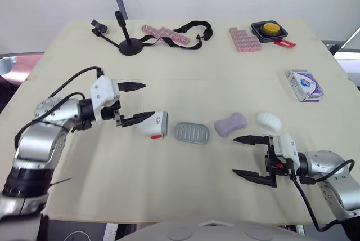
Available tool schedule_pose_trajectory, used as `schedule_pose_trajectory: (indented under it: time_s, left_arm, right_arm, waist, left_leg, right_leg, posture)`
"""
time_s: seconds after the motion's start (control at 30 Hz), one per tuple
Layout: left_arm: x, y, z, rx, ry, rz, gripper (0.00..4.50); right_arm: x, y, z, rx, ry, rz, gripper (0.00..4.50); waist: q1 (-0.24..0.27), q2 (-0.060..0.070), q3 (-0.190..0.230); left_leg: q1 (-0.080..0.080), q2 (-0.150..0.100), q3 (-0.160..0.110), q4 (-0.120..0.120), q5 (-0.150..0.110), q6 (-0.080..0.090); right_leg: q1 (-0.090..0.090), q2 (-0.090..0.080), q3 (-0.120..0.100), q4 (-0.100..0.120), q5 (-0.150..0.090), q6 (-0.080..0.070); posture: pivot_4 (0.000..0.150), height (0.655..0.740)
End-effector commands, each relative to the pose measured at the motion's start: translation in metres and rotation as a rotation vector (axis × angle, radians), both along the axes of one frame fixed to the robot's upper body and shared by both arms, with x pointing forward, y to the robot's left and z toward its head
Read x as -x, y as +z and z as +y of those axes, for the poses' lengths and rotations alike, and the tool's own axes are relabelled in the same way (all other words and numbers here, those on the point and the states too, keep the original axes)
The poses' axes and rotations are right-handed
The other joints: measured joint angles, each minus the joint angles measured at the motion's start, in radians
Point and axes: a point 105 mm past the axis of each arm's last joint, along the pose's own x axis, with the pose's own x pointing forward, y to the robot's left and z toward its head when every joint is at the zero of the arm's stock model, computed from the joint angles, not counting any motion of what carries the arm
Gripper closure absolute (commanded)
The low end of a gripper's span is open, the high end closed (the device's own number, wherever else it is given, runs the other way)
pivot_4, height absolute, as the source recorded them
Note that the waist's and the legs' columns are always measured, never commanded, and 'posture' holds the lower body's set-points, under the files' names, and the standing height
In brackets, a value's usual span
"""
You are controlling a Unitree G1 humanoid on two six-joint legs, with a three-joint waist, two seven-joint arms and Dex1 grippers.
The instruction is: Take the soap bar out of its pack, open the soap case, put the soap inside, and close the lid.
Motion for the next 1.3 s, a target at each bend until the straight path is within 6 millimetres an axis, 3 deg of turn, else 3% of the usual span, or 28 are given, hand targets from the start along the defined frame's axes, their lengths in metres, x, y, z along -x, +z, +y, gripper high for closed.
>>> schedule_pose_trajectory:
  time_s: [0.03, 0.23, 0.43, 0.63, 0.8, 1.0, 1.3]
  left_arm:
    - [0.032, -0.003, -0.001, 0.039, 0.035, -0.011, 0.00]
    - [0.067, -0.022, -0.004, 0.106, 0.095, 0.076, 0.00]
    - [0.095, -0.061, -0.004, 0.030, 0.059, 0.171, 0.00]
    - [0.096, -0.080, -0.009, 0.026, 0.015, 0.194, 0.00]
    - [0.096, -0.081, -0.020, 0.042, -0.049, 0.186, 0.00]
    - [0.096, -0.077, -0.033, 0.047, -0.091, 0.173, 0.00]
    - [0.094, -0.069, -0.047, 0.068, -0.120, 0.172, 0.00]
  right_arm:
    - [-0.003, 0.013, -0.004, -0.003, 0.013, -0.046, 0.00]
    - [-0.006, 0.016, -0.007, 0.014, 0.027, -0.057, 0.00]
    - [-0.010, 0.015, -0.006, 0.021, 0.033, -0.067, 0.00]
    - [-0.015, 0.020, -0.012, 0.044, 0.029, -0.088, 0.00]
    - [-0.020, 0.029, -0.019, 0.110, 0.085, -0.107, 0.00]
    - [-0.052, 0.067, -0.020, 0.217, 0.115, -0.085, 0.00]
    - [-0.080, 0.062, -0.007, 0.435, 0.276, -0.097, 0.00]
  waist:
    - [-0.003, -0.001, 0.001]
    - [0.015, -0.005, 0.003]
    - [0.002, -0.005, 0.003]
    - [0.000, -0.003, 0.004]
    - [-0.008, -0.003, 0.004]
    - [-0.017, -0.001, 0.005]
    - [-0.016, -0.001, 0.005]
  left_leg:
    - [0.000, 0.000, 0.000, -0.001, 0.000, 0.000]
    - [0.003, 0.000, -0.004, -0.001, 0.000, -0.001]
    - [0.007, 0.000, -0.004, -0.002, 0.000, 0.000]
    - [0.010, 0.001, -0.004, -0.005, 0.000, -0.001]
    - [0.012, 0.000, -0.004, -0.006, 0.000, 0.000]
    - [0.015, 0.001, -0.003, -0.007, 0.000, 0.000]
    - [0.016, 0.003, -0.003, -0.008, 0.000, 0.000]
  right_leg:
    - [0.000, 0.000, 0.000, -0.001, 0.000, 0.000]
    - [0.007, 0.000, -0.004, -0.005, 0.000, 0.000]
    - [0.010, 0.000, -0.004, -0.007, 0.000, 0.000]
    - [0.012, 0.000, -0.004, -0.009, 0.000, 0.000]
    - [0.014, 0.000, -0.004, -0.009, 0.000, 0.000]
    - [0.015, 0.001, -0.003, -0.008, 0.000, 0.000]
    - [0.016, 0.003, -0.004, -0.008, 0.000, 0.000]
  posture:
    - [0.150, 0.7096]
    - [0.150, 0.7096]
    - [0.150, 0.7096]
    - [0.150, 0.7096]
    - [0.150, 0.7096]
    - [0.150, 0.7096]
    - [0.150, 0.7096]
